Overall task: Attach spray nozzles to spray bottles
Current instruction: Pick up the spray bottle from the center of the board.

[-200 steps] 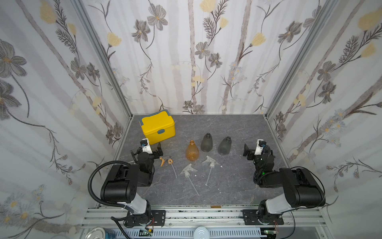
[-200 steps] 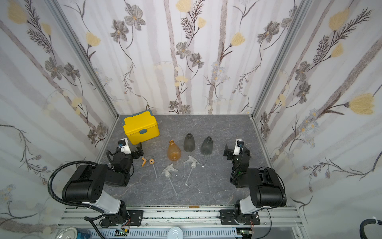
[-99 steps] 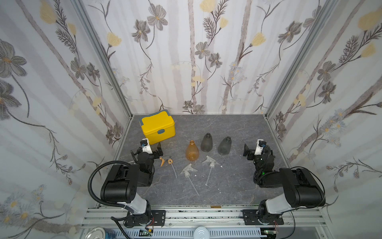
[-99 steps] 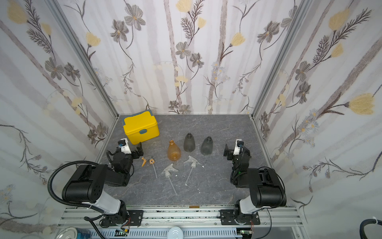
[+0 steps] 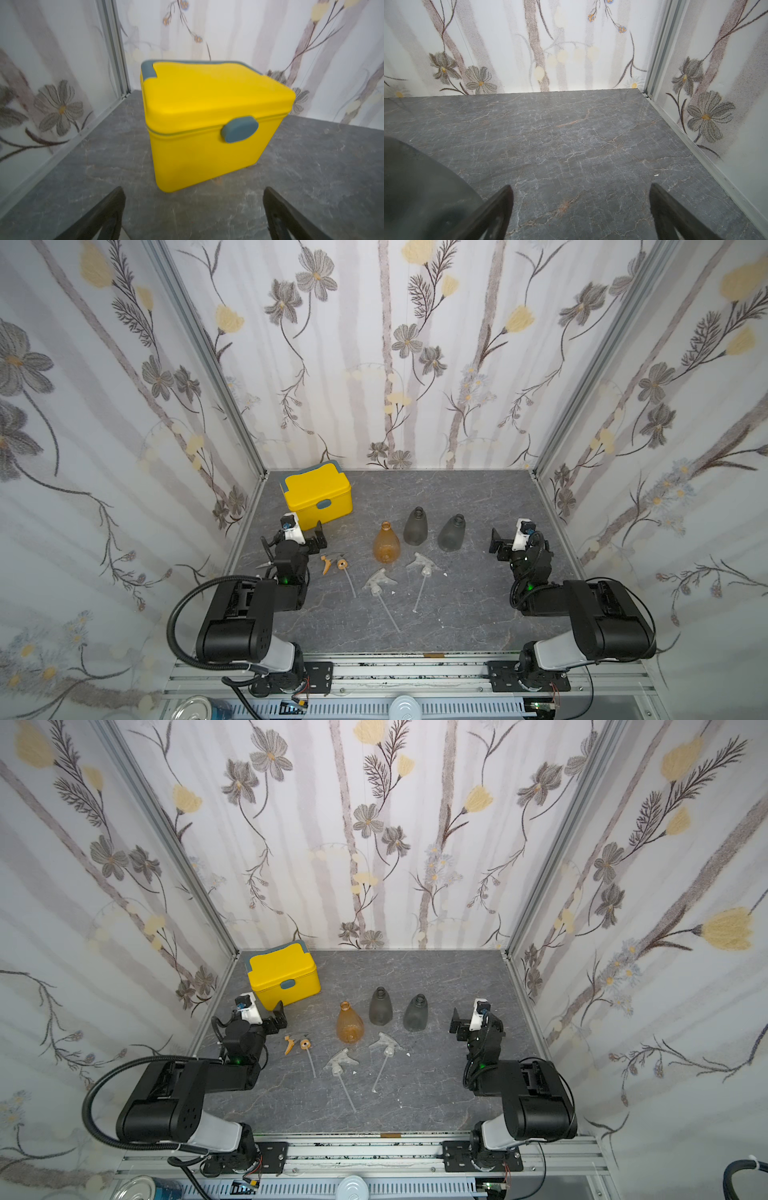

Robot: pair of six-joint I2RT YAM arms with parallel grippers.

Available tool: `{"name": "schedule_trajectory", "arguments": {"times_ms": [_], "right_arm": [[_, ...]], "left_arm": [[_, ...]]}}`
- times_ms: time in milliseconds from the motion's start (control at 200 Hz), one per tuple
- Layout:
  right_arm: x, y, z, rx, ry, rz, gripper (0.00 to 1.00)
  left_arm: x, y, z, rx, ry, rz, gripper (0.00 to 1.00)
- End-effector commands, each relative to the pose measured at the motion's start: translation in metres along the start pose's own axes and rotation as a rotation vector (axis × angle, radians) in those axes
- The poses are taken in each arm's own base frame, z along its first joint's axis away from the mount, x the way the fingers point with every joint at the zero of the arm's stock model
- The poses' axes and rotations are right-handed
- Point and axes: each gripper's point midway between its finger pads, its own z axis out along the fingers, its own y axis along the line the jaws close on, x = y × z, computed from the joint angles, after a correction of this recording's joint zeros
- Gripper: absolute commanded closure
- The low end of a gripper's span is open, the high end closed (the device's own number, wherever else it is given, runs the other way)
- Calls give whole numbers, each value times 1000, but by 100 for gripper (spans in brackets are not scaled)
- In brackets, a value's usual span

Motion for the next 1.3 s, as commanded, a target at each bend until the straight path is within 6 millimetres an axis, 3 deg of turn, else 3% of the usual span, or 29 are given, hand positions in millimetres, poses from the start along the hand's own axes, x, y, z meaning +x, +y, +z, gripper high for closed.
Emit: {"name": "schedule_trajectory", "arguments": {"times_ms": [0, 165, 175, 225, 315, 370, 435, 520, 645, 764, 869, 919, 1089, 1214, 1299], "right_arm": [[-15, -11, 12, 85, 73, 19, 0], [-74, -1, 18, 126, 208, 56, 0], [-86, 0, 18, 124, 202, 67, 0], [-111, 7, 17, 97, 227, 139, 0], [-128, 17, 13, 39, 231, 284, 0], [-128, 18, 10, 13, 215, 377, 0], [-134, 33, 7, -107, 187, 393, 0], [-141, 39, 3, -137, 188, 393, 10], [-146, 46, 0, -132, 223, 354, 20], [-139, 73, -8, -203, 257, 262, 33], [-113, 107, -17, -294, 327, 138, 31], [-104, 114, -20, -299, 343, 112, 27], [-88, 145, -27, -406, 382, 56, 11], [-67, 151, -19, -400, 499, 11, 10], [-58, 152, -11, -393, 532, -1, 9]], "left_arm": [[-30, 7, 1, -78, 38, -64, 0], [-131, -11, -13, -39, -13, -262, 0], [-139, -13, -15, -30, -16, -275, 0], [-167, -25, -24, 23, -20, -362, 0], [-215, -60, -48, 245, -88, -449, 0], [-236, -72, -66, 343, -169, -457, 0], [-245, -62, -79, 331, -241, -551, 0], [-255, -64, -83, 350, -243, -558, 0], [-255, -62, -68, 302, -170, -603, 0], [-242, -65, -59, 323, -157, -677, 0], [-206, -104, -50, 453, -17, -730, 0], [-192, -125, -47, 487, 43, -697, 0], [-182, -179, -53, 526, 64, -610, 0], [-144, -226, -53, 616, 177, -516, 0], [-133, -241, -54, 677, 241, -522, 0]]}}
